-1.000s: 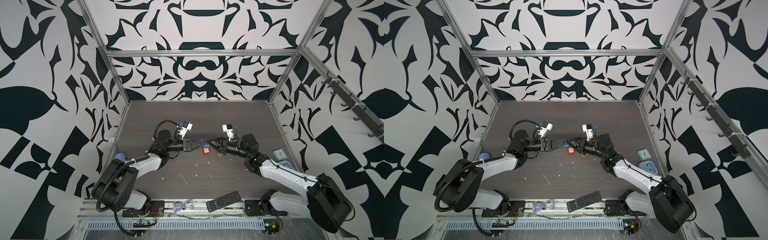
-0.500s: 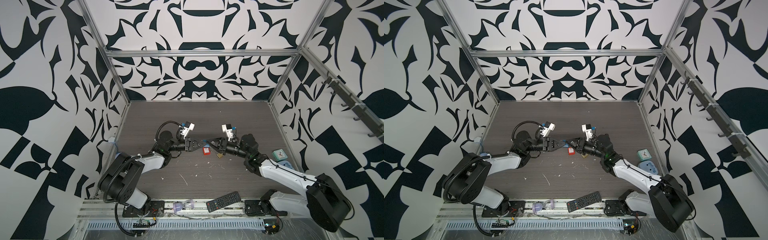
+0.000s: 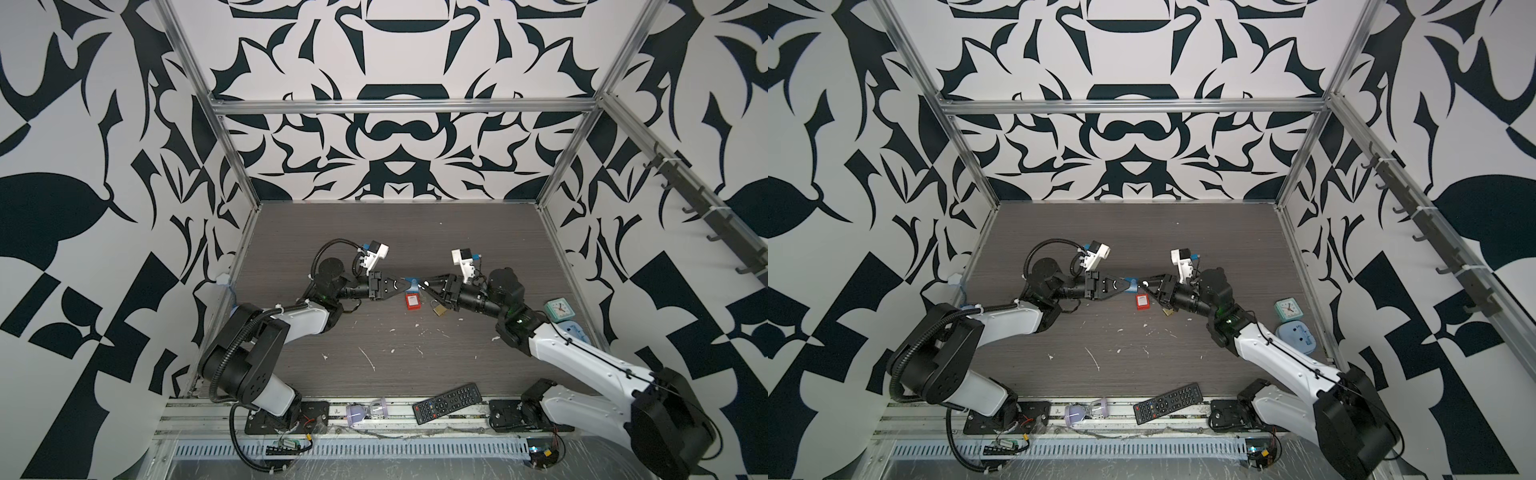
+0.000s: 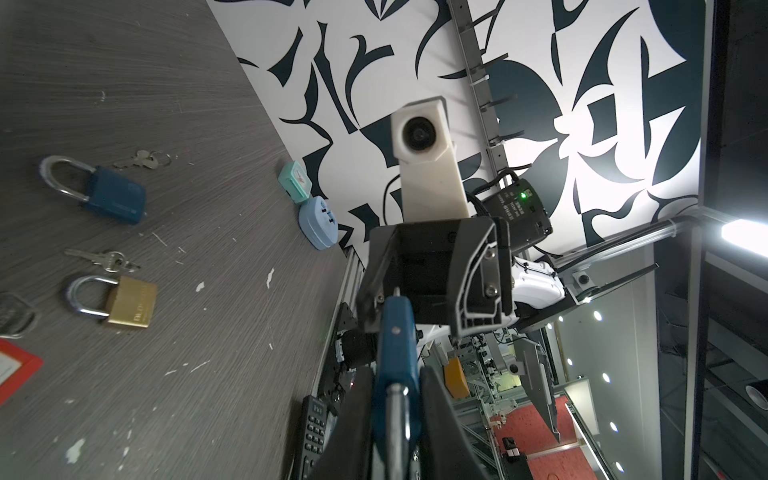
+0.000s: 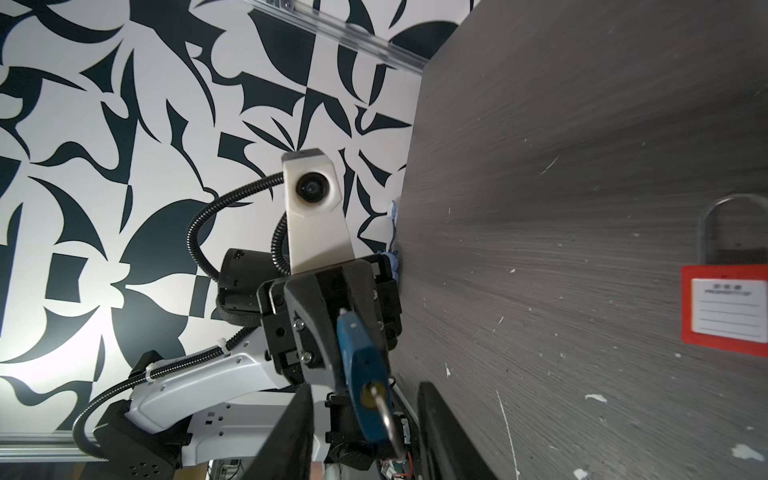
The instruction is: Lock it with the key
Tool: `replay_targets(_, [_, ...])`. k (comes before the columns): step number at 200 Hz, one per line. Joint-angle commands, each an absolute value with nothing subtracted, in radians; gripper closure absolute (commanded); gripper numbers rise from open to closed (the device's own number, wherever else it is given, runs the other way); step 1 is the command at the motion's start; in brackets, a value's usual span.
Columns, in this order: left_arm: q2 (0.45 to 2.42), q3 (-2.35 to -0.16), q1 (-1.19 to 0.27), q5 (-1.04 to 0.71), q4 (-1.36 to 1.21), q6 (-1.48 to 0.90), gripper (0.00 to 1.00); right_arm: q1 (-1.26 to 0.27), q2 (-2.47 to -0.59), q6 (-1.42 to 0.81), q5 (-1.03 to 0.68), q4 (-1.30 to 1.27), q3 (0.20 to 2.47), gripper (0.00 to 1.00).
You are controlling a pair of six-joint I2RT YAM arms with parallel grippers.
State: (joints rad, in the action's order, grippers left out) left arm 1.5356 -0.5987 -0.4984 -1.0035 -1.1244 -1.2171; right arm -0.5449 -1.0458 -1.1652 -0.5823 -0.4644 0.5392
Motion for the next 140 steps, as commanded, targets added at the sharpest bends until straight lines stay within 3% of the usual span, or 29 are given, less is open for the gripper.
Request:
replay_targets(1, [1.537, -0.612, -0.487, -1.031, -1.17, -1.197, 1.0, -0.528, -0.95, -1.083, -0.552, -0.332, 0.553, 0.52])
replay_targets(76, [1.533, -0.581, -0.491, -1.014, -1.246, -1.243, 1.0, -0.526, -0.997, -1.068, -0.609, -0.379, 0.588, 0.63])
replay_targets(140, [1.542, -0.561, -0.503, -1.002, -1.25, -1.236, 1.0, -0.526, -1.086, -1.135, -0.669, -0.566, 0.577, 0.72])
